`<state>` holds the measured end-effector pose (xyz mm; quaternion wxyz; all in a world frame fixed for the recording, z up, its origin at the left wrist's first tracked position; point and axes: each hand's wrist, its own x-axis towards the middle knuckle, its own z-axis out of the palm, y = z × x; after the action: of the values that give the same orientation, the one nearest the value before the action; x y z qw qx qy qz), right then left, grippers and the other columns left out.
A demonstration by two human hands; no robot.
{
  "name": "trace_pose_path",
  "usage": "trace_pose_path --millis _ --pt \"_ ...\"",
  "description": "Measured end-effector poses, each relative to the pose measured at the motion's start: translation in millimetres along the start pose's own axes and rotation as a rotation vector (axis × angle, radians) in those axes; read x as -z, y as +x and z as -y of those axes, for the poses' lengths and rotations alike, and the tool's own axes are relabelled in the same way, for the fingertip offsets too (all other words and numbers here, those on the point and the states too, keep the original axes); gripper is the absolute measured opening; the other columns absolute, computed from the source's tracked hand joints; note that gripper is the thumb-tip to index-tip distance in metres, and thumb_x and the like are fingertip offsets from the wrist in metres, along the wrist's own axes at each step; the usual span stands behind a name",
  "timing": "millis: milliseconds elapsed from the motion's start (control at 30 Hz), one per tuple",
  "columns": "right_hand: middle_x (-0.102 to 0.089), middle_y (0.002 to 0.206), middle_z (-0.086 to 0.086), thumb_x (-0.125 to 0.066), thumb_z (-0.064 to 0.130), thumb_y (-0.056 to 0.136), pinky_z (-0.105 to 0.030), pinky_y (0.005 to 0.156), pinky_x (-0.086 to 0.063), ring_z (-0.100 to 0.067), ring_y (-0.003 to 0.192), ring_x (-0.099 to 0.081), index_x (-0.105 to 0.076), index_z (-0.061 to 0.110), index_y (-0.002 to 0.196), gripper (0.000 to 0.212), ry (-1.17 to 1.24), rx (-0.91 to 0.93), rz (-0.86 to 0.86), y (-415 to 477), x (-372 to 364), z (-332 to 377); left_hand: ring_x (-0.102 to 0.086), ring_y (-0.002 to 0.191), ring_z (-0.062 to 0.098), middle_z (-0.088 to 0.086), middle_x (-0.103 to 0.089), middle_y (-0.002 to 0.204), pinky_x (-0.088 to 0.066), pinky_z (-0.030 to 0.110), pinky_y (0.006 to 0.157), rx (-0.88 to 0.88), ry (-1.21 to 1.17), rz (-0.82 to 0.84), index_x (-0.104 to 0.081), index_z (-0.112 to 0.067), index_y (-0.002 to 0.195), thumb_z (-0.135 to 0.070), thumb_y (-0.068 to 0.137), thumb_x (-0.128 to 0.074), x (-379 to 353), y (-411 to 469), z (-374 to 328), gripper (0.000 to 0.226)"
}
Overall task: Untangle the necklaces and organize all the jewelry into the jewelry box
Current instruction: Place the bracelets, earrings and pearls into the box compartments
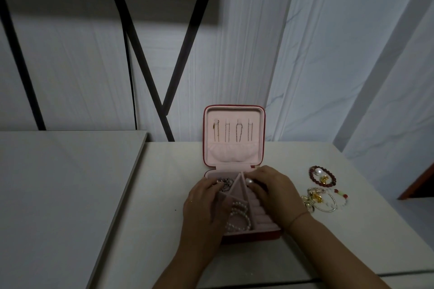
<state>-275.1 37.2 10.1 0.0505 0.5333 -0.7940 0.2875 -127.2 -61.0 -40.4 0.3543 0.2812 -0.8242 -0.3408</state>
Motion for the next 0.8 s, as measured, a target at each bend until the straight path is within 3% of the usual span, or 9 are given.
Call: trace_pose_path --millis 333,467,633,800 --pt "-0.059 0.114 0.001 -0.052 0.022 0.096 -0.018 0.085 -0.042 -0.012 0.099 -0.054 -0.066 0.020 0.116 0.024 -0.104 -0.016 0.080 -0.6 1.6 7.2 -0.035 0.127 0.003 -0.009 -0.048 0.138 -0.025 0.031 0.113 0.015 0.017 0.012 -0.056 -0.025 0.127 -0.079 0.080 -0.021 0.3 -0.7 1.7 0.080" --pt "-0.063 0.107 -0.001 -0.056 0.018 0.093 -0.022 0.085 -0.044 -0.016 0.097 -0.056 -0.069 0.017 0.111 0.021 -0.056 -0.025 0.038 -3.5 -1.6 3.4 -0.041 0.128 0.011 -0.004 -0.052 0.136 -0.032 0.040 0.111 -0.007 0.005 -0.010 -0.059 -0.021 0.124 -0.074 0.083 -0.027 0.7 -1.4 1.3 0.074" --pt "-0.067 0.100 0.000 -0.064 0.013 0.087 -0.019 0.085 -0.043 -0.012 0.092 -0.058 -0.069 0.016 0.107 0.020 0.100 -0.088 -0.038 -8.5 1.0 -0.1 -0.042 0.126 0.012 -0.002 -0.053 0.135 -0.032 0.040 0.112 0.016 -0.042 -0.012 -0.060 -0.021 0.123 -0.084 0.079 -0.019 2.6 -2.1 -2.6 0.087" --pt "-0.064 0.099 0.003 -0.060 0.020 0.091 -0.013 0.079 -0.037 -0.005 0.087 -0.048 -0.069 0.022 0.109 0.020 0.022 -0.047 0.033 -2.2 0.0 -1.8 -0.041 0.124 0.009 -0.003 -0.053 0.134 -0.030 0.036 0.111 0.017 -0.038 -0.010 -0.060 -0.022 0.123 -0.084 0.078 -0.019 2.7 -2.2 -3.1 0.087"
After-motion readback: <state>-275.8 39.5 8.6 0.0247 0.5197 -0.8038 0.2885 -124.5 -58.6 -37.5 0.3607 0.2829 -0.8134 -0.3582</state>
